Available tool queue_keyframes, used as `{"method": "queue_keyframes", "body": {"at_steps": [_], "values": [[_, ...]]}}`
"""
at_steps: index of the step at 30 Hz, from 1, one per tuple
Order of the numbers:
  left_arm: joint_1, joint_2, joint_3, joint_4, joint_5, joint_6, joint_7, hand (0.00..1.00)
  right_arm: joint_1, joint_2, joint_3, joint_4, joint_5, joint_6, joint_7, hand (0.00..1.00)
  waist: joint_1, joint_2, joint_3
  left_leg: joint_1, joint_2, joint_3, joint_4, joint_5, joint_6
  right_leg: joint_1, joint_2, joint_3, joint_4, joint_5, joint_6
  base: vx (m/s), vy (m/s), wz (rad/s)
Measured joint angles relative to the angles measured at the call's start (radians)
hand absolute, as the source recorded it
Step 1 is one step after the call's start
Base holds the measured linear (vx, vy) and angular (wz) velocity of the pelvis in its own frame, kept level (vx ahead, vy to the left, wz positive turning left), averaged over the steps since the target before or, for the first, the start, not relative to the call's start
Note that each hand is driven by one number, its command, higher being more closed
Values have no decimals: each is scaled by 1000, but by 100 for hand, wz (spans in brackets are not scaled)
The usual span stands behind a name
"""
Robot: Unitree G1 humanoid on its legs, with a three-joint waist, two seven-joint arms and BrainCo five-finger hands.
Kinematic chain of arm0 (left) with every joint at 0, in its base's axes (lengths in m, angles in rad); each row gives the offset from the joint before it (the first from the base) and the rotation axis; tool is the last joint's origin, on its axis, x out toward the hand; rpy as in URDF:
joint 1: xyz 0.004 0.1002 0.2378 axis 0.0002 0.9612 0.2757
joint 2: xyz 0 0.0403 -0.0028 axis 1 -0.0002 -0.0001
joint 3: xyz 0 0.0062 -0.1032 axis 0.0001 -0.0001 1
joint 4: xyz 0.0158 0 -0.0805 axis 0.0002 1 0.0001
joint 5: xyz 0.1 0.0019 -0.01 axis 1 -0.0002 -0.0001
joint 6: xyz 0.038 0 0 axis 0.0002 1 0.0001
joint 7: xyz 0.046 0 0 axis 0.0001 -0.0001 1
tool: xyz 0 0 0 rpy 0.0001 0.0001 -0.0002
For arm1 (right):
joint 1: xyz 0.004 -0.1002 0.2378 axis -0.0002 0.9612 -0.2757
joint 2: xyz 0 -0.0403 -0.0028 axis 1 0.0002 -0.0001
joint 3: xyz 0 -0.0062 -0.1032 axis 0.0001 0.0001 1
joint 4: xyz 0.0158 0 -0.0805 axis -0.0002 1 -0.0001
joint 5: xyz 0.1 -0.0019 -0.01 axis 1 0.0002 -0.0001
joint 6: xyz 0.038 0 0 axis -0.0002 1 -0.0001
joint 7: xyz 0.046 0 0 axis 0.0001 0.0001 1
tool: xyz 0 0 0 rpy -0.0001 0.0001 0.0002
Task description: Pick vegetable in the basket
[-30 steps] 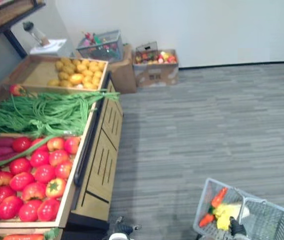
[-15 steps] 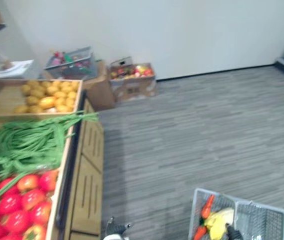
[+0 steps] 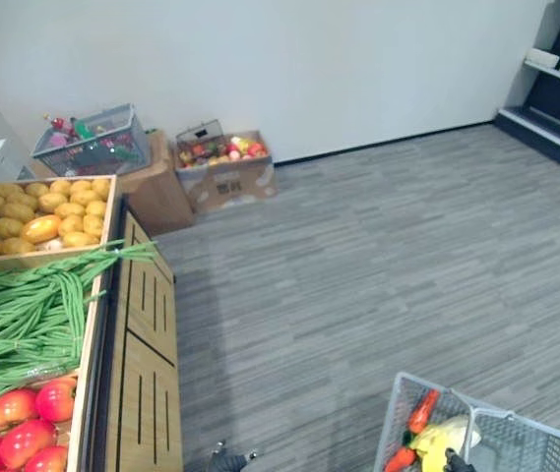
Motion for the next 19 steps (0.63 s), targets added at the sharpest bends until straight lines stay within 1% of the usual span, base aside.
{"method": "queue_keyframes", "body": {"at_steps": [3, 5, 6, 13, 19], "values": [[2, 5, -2, 4, -24, -1, -17, 0, 5, 6, -19, 1, 20, 0, 10, 100, -3, -5, -2, 2, -5, -8, 0, 3, 2, 1, -8, -7, 22, -19, 8, -51, -12, 8], [2, 8, -9, 8, -23, -2, -21, 0, 6, 7, -27, 2, 39, -1, 20, 100, -5, -9, -3, 2, -6, -22, -2, 8, 1, -1, -9, -18, 29, -22, 7, -43, -16, 9], [-8, 36, -82, 45, -26, -3, -46, 0, 3, -6, -25, 59, 44, -1, 25, 100, -6, -19, -29, 2, -8, -60, -44, 49, 0, 28, -3, -56, -12, -19, 13, -18, -5, 5], [-11, 41, -87, 52, -26, -3, -53, 0, 3, -6, -25, 60, 44, -1, 25, 100, -6, -20, -29, 0, -9, -64, -44, 49, 0, 32, -3, -62, -22, -15, 16, 0, 0, 0], [-22, 50, -137, 71, -27, -4, -57, 0, 3, -6, -24, 62, 37, 1, 25, 100, -8, -23, -30, 0, -9, -72, -44, 49, 0, 39, -2, -68, -30, -15, 15, 3, -1, 1]]}}
